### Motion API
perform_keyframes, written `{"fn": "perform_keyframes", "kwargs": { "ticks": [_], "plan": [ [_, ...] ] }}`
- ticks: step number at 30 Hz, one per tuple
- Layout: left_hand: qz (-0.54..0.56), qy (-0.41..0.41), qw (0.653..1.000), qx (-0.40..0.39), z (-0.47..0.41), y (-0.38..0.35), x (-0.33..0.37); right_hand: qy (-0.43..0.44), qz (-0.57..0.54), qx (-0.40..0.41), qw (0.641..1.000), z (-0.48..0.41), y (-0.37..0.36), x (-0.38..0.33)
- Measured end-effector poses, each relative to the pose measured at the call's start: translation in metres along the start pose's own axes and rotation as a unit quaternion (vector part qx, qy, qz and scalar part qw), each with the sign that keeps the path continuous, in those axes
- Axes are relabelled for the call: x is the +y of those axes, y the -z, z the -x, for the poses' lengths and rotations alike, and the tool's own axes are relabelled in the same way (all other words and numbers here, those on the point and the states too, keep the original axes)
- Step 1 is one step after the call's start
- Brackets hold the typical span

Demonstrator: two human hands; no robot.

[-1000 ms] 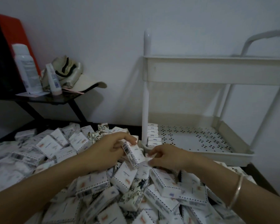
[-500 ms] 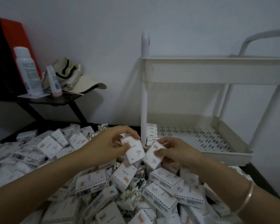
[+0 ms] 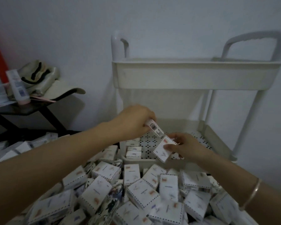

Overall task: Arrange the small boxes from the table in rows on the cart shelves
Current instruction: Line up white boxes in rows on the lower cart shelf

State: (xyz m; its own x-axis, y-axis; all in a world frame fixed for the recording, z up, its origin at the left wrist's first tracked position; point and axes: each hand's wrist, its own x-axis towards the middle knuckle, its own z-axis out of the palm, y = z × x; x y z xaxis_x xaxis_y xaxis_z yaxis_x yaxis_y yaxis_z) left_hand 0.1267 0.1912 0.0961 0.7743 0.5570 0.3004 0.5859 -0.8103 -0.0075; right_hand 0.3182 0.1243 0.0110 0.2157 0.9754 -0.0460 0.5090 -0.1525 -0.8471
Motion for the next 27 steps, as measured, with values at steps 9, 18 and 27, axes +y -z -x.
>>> {"fn": "perform_keyframes", "kwargs": {
  "ticks": [9, 18, 27],
  "plan": [
    [-0.196, 0.119, 0.969, -0.091, -0.098, -0.033, -0.012, 0.054, 0.080, 0.055, 0.994, -0.047, 0.006, 0.006],
    [-0.256, 0.117, 0.934, -0.218, -0.105, -0.084, -0.048, 0.096, 0.226, 0.123, 0.961, -0.086, 0.022, 0.020],
    [-0.233, 0.149, 0.926, -0.257, -0.104, -0.090, -0.048, 0.141, 0.190, 0.153, 0.959, -0.127, -0.017, 0.025]
  ]
}}
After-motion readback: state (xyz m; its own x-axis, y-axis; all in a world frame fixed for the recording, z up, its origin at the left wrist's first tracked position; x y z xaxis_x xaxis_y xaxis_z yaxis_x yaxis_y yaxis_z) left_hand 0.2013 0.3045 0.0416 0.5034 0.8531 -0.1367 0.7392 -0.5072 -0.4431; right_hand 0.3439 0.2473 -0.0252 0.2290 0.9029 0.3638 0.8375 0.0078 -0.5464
